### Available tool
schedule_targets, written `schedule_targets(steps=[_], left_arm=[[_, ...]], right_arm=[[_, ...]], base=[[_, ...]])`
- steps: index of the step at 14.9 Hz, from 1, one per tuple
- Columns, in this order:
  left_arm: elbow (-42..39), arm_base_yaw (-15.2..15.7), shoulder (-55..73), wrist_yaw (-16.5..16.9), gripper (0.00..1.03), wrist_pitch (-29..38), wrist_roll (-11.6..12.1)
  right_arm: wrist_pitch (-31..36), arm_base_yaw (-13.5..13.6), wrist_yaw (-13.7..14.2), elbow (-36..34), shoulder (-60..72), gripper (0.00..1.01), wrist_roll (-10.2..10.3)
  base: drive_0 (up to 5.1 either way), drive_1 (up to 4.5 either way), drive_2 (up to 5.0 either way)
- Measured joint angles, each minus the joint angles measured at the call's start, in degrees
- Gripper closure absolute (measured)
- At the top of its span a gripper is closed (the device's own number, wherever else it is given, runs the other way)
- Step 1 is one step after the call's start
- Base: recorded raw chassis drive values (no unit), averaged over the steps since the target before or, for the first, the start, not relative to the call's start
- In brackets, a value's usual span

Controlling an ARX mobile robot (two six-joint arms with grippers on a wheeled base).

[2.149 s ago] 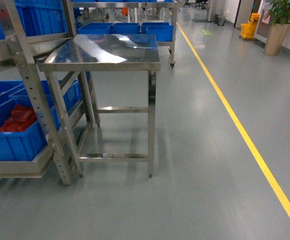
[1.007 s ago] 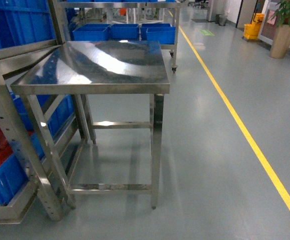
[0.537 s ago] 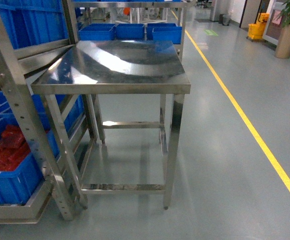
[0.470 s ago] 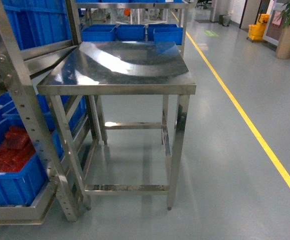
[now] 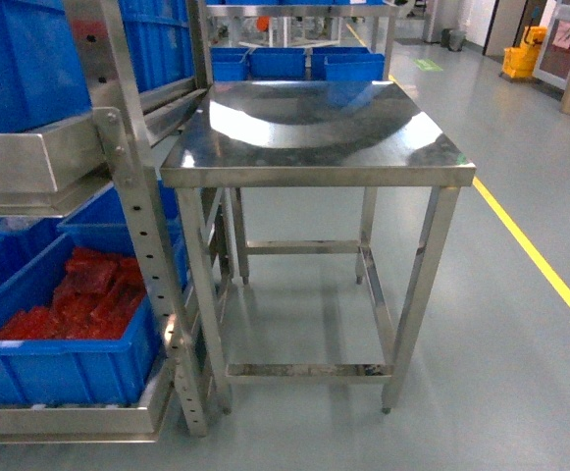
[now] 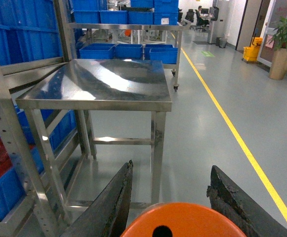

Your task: Sort blue parts and orange caps into right shelf containers

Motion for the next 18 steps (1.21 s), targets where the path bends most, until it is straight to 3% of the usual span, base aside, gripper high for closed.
schedule_targets(steps=[18], left_arm=[[0.0,0.0,0.0,0.0,0.59,0.1,0.0]], right_arm=[[0.2,0.0,-0.1,0.0,0.0,0.59,0.0]], base=[[-5.1,2.35,2.3]])
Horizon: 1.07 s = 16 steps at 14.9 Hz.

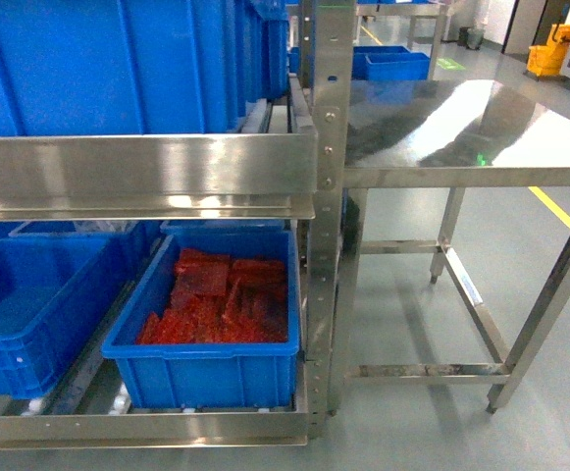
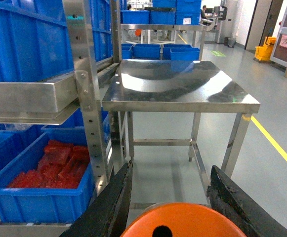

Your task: Sort blue parts and orange caps into right shelf containers

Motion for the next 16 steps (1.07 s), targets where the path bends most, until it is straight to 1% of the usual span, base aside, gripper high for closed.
schedule_targets(steps=[16], left_arm=[[0.0,0.0,0.0,0.0,0.59,-0.2,0.0]], right_arm=[[0.0,0.0,0.0,0.0,0.0,0.59,0.0]], base=[[-5.1,2.35,2.3]])
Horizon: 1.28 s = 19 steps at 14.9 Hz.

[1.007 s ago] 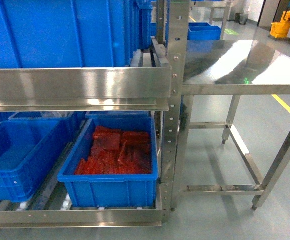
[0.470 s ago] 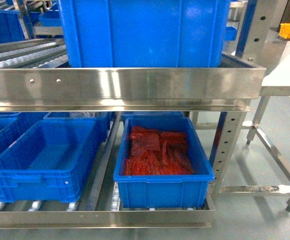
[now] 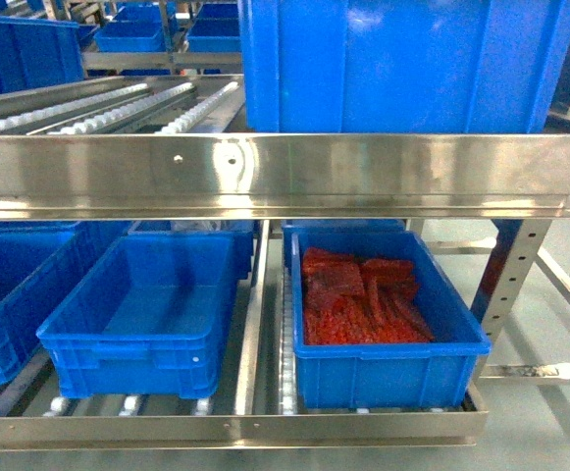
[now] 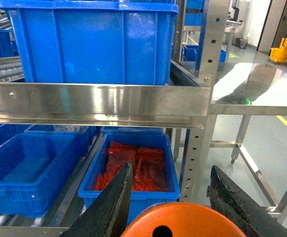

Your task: Sort blue parts and orange caps into right shelf containers

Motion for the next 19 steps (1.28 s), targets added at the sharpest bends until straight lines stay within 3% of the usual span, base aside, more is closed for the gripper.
schedule_targets(steps=[19], left_arm=[[0.0,0.0,0.0,0.0,0.59,0.2,0.0]], right_arm=[[-0.1,0.0,0.0,0.0,0.0,0.59,0.0]], base=[[-5.1,2.39,2.4]])
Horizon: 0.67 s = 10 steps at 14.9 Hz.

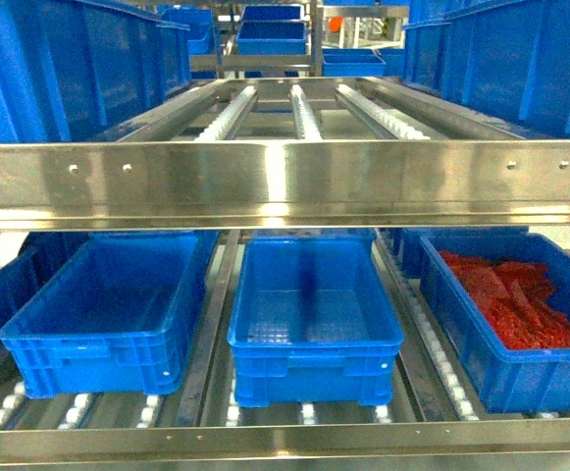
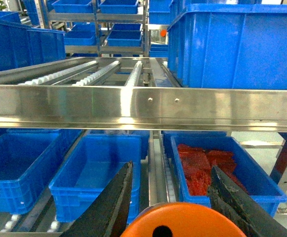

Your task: Sort blue parts and orange caps into right shelf containers

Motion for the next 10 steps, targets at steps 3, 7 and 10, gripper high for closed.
schedule_targets(steps=[3,7,10], left_arm=[[0.0,0.0,0.0,0.0,0.59,-0.2,0.0],[0.0,0.0,0.0,-0.2,0.59,-0.1,0.0],[0.0,0.0,0.0,-0.4,0.59,0.0,0.0]], right_arm=[[0.0,0.0,0.0,0.0,0.0,0.59,0.0],[0.0,0.0,0.0,0.0,0.0,0.59,0.0],[0.0,0.0,-0.3,0.0,0.0,0.59,0.0]], base=[[-4.9,2.56,2.6],[-5.0,2.46,2.5],[-1.7,0.82,0.8]])
